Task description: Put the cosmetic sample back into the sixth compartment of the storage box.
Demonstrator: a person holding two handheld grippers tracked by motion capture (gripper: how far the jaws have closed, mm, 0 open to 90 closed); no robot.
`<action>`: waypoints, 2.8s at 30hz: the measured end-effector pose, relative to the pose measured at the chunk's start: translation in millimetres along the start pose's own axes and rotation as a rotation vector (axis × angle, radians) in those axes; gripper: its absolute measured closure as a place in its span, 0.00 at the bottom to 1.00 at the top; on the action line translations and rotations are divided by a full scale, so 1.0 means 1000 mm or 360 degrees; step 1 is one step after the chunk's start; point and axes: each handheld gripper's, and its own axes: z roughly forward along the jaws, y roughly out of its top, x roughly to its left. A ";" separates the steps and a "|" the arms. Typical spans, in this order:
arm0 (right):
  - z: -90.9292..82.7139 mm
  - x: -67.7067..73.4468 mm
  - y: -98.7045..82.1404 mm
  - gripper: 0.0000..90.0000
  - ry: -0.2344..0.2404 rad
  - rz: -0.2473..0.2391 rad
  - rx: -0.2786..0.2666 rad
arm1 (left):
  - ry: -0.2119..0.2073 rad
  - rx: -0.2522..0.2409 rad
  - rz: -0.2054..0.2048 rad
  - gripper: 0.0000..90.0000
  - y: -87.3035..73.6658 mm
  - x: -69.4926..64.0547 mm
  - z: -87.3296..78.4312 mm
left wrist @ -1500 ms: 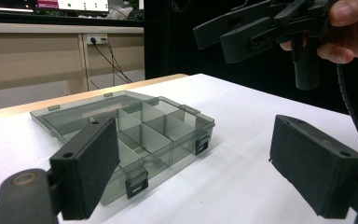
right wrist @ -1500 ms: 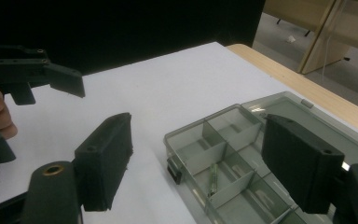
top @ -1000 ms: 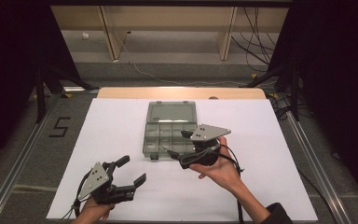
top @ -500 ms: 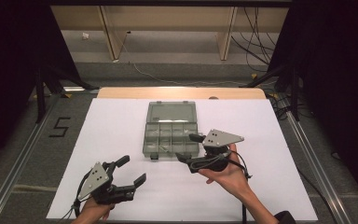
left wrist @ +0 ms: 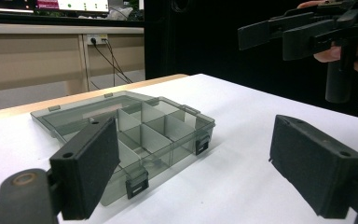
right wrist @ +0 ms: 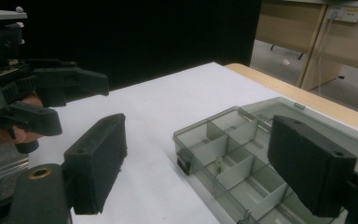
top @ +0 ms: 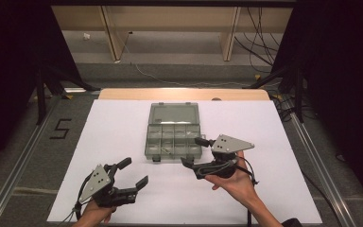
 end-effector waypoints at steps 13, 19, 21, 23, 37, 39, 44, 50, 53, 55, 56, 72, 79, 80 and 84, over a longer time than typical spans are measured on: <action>-0.013 0.001 -0.012 0.21 -0.0016 0.0012 -0.0029 | -0.0009 -0.0012 -0.0002 0.17 -0.001 0.000 0.001; -0.016 0.001 -0.017 0.19 -0.0020 0.0023 -0.0021 | -0.0011 -0.0013 -0.0002 0.17 -0.001 0.000 0.001; -0.017 0.000 -0.018 0.19 -0.0031 0.0010 -0.0021 | -0.0011 -0.0013 -0.0004 0.17 -0.001 0.000 0.001; -0.019 0.001 -0.018 0.19 -0.0036 0.0024 -0.0013 | -0.0010 -0.0012 -0.0003 0.17 -0.001 0.000 0.001; -0.027 0.002 -0.029 0.19 -0.0043 0.0048 -0.0015 | -0.0010 -0.0012 -0.0009 0.17 -0.001 0.000 0.002; -0.028 0.002 -0.029 0.18 -0.0057 0.0043 -0.0018 | -0.0011 -0.0011 -0.0010 0.17 -0.001 -0.001 0.002; -0.030 0.002 -0.032 0.19 -0.0048 0.0027 -0.0028 | -0.0010 -0.0012 -0.0008 0.17 -0.001 -0.001 0.002; -0.035 0.003 -0.038 0.19 -0.0083 0.0027 -0.0014 | -0.0003 0.0000 -0.0007 0.17 -0.001 -0.001 0.001; -0.035 0.002 -0.040 0.19 -0.0086 0.0022 -0.0023 | -0.0012 -0.0012 -0.0009 0.17 -0.001 -0.001 0.002; -0.036 0.002 -0.042 0.19 -0.0103 0.0029 -0.0020 | -0.0012 -0.0011 -0.0009 0.17 -0.001 -0.001 0.001; -0.039 0.003 -0.044 0.19 -0.0088 0.0057 0.0019 | 0.0001 0.0006 -0.0003 0.17 0.000 -0.001 0.000; -0.050 0.004 -0.062 0.18 -0.0139 0.0058 0.0029 | -0.0001 0.0006 -0.0002 0.17 -0.001 -0.001 0.000; -0.051 0.006 -0.067 0.18 -0.0133 0.0089 0.0031 | -0.0004 0.0005 -0.0001 0.17 -0.001 -0.001 0.000; -0.053 0.006 -0.067 0.18 -0.0141 0.0085 0.0053 | -0.0004 0.0006 -0.0002 0.17 -0.001 -0.001 0.000; -0.054 0.004 -0.069 0.18 -0.0154 0.0074 0.0029 | -0.0005 0.0006 -0.0001 0.17 -0.001 -0.002 0.001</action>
